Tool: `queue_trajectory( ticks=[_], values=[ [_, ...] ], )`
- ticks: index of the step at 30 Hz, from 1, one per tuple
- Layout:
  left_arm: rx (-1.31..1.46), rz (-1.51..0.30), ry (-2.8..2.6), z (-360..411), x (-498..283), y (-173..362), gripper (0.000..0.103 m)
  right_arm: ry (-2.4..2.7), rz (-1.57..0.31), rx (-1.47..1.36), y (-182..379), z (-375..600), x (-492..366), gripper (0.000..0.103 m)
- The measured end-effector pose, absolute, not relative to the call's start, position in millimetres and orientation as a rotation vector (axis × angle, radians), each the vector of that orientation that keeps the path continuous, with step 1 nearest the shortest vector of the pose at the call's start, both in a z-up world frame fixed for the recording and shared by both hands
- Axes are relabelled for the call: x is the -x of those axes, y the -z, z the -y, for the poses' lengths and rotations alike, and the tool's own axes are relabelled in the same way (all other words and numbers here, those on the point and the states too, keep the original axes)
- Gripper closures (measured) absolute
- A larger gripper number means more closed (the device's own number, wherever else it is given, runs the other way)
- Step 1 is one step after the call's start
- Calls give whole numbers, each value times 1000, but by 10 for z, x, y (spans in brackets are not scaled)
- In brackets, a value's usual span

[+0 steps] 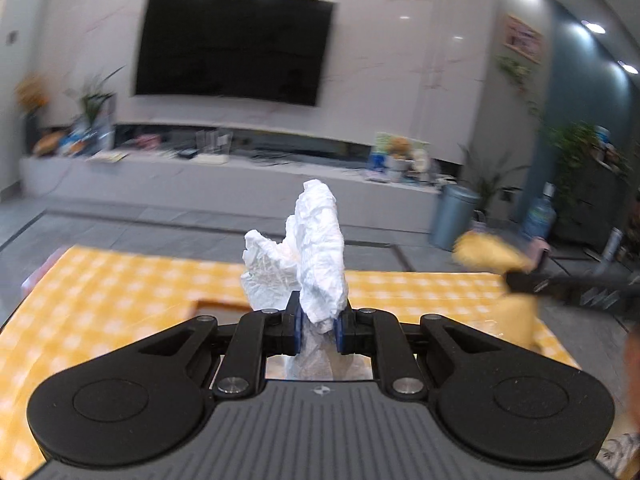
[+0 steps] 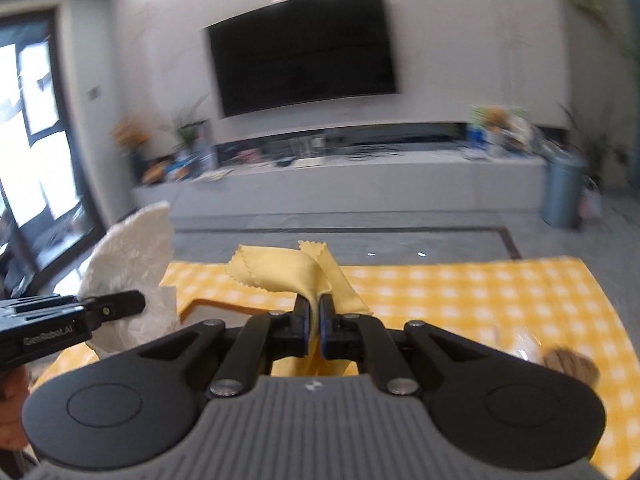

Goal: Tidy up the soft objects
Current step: 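Release the yellow cloth into the white box from the right tool while the left tool holds the tissue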

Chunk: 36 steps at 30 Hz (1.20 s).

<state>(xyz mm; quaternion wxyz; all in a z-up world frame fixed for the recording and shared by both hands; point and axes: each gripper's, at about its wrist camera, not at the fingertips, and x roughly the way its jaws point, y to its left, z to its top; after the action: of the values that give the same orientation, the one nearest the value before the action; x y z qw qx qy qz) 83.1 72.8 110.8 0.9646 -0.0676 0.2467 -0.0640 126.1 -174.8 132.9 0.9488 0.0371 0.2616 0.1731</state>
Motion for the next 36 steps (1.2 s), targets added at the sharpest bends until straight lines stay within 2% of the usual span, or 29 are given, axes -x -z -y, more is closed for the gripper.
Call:
queue_trajectory(
  ticks=[5,9,17,28,36],
  values=[
    [361,-522,59,-1242,-821,-808,86,-381,-537,52,-1555,1533,-1315,101],
    [337,-579,74,-1400,-929,-575,86,-414,-580,114,-1497,1252,-1414,101],
    [227,-695,35,-1374,-759,-192,86,-459,-745,219,-769,588,-1801,101],
    [183,-708,46,-1262,-803,-150,86,-396,-848,628,40,-19,-2439,101],
    [183,-708,64,-1272,-809,-156,86,-323,-925,721,471,-223,-2770,100]
  ],
)
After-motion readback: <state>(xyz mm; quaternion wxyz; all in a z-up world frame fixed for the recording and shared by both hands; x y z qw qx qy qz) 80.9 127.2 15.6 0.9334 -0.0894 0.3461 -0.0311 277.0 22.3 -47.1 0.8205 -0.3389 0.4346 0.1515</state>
